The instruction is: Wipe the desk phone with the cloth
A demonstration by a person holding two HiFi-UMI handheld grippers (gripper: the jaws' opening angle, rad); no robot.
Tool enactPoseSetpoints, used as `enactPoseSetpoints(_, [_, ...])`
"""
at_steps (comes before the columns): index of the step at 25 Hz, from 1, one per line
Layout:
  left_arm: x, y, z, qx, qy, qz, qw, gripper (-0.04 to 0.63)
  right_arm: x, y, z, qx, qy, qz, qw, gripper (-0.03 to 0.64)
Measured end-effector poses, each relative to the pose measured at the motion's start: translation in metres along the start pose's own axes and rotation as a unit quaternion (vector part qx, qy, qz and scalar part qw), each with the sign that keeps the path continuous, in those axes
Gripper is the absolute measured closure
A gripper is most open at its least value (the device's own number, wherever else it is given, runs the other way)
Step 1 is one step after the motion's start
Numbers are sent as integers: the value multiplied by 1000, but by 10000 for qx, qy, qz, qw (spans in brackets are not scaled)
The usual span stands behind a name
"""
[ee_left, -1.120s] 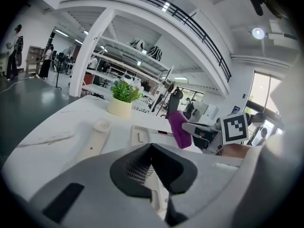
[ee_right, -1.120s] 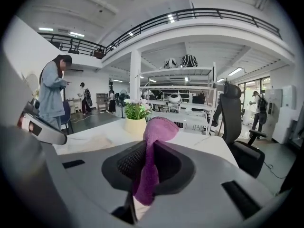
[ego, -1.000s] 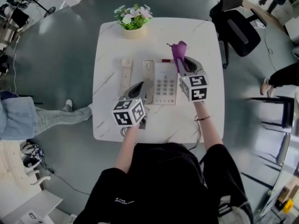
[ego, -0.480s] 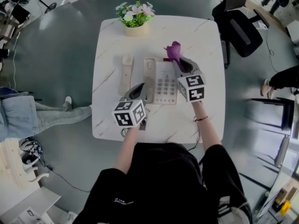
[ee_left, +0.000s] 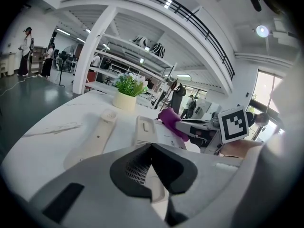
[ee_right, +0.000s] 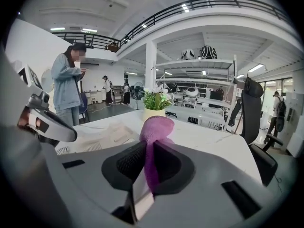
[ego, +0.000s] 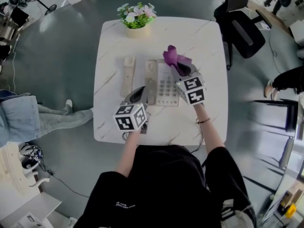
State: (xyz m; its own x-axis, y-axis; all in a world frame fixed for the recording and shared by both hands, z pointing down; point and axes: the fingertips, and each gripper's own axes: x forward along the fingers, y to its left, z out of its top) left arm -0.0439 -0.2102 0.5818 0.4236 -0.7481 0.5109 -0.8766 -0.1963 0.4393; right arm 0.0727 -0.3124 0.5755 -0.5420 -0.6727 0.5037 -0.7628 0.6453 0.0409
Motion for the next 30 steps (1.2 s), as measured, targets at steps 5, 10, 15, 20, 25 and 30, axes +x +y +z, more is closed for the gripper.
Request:
enactPoseSetpoints(5, [-4,0,-3,28,19,-24,10000,597,-1,7,-1,-172,73,115,9998,583])
enactPoseSetpoints(10, [-7,-1,-7,51,68,-57,9999,597,-4,12,-4,-256,127,239,9993,584])
enactPoseSetpoints(15, [-9,-1,-10,56,88,-83,9999,597,-7,21,-8,-323,198,414,9984,584])
enactPoseSetpoints(20, [-11,-4,-13,98,133,-129,9998,597,-13,31,-15,-363,308,551,9973,584])
enactPoseSetpoints(25, [-14,-6,-18,104,151,-166,9997,597,-19,38,-22,-354,379,648,9965,584])
enactPoseSetpoints(30, [-17,-7,-24,106,212,-157,9996,597,-22,47,-27,-422,460,725,9954,583])
